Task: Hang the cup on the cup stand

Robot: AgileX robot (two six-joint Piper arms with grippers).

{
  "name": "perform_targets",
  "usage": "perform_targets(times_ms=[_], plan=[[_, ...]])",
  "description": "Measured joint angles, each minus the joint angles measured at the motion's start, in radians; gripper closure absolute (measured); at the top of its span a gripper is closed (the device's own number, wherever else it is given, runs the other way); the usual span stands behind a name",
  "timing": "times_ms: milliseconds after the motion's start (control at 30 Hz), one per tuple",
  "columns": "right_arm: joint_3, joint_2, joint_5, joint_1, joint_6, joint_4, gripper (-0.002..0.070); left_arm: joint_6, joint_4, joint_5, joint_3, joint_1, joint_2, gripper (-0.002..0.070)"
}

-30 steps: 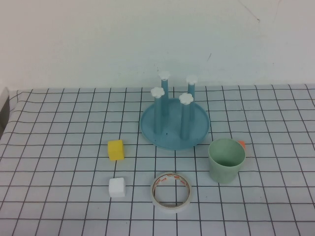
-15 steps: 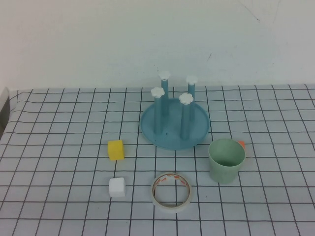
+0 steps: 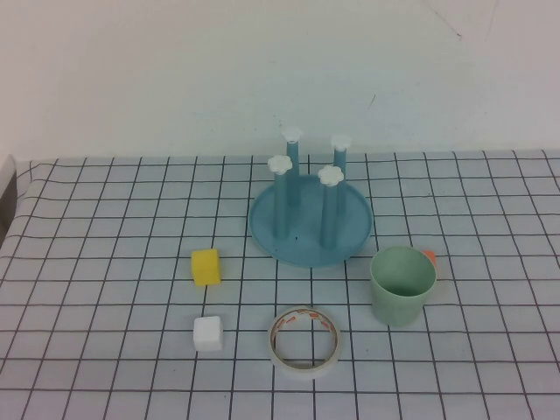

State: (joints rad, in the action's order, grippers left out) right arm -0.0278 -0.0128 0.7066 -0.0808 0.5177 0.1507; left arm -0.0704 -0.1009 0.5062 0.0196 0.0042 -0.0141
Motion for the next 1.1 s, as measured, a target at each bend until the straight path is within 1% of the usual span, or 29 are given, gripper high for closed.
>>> perform_targets(times_ms=[67, 133, 200, 233, 333, 433, 567, 733, 933, 1067, 1100], plan=[[0.0, 0.0, 0.005, 0.0, 0.004, -0.002, 0.0678, 0.002, 0.0, 0.0, 0.0, 0.0, 0.0, 0.0676], [0.0, 0.0, 0.009, 0.0, 0.001, -0.013, 0.0678, 0.042, 0.0, -0.009, 0.0, 0.0, 0.0, 0.0676], [0.0, 0.0, -0.017, 0.0, -0.012, -0.022, 0.0678, 0.079, 0.004, -0.061, -0.002, 0.0, 0.0, 0.0676], [0.002, 0.0, -0.052, 0.0, -0.018, -0.023, 0.0678, 0.088, 0.004, -0.115, -0.015, 0.0, 0.0, 0.0676], [0.06, 0.0, -0.259, 0.0, -0.054, -0.026, 0.0678, 0.101, 0.004, -0.284, -0.114, 0.0, 0.0, 0.0676], [0.177, 0.008, -0.497, 0.0, -0.123, -0.016, 0.0678, 0.101, 0.01, -0.412, -0.24, 0.0, 0.021, 0.0676], [0.322, 0.082, -0.742, 0.0, -0.168, 0.0, 0.0678, 0.101, 0.045, -0.548, -0.391, 0.0, 0.157, 0.0676], [0.448, 0.248, -0.879, 0.0, -0.179, 0.009, 0.0678, 0.06, 0.094, -0.701, -0.548, 0.0, 0.357, 0.0676], [0.595, 0.544, -1.116, 0.0, -0.207, 0.001, 0.0678, 0.039, 0.106, -0.738, -0.582, -0.005, 0.549, 0.0676], [0.696, 0.751, -1.236, 0.0, -0.332, -0.069, 0.0678, 0.039, 0.106, -0.752, -0.582, -0.009, 0.613, 0.0676], [0.75, 0.858, -1.28, 0.0, -0.431, -0.137, 0.0678, 0.039, 0.106, -0.755, -0.582, -0.009, 0.642, 0.0676]])
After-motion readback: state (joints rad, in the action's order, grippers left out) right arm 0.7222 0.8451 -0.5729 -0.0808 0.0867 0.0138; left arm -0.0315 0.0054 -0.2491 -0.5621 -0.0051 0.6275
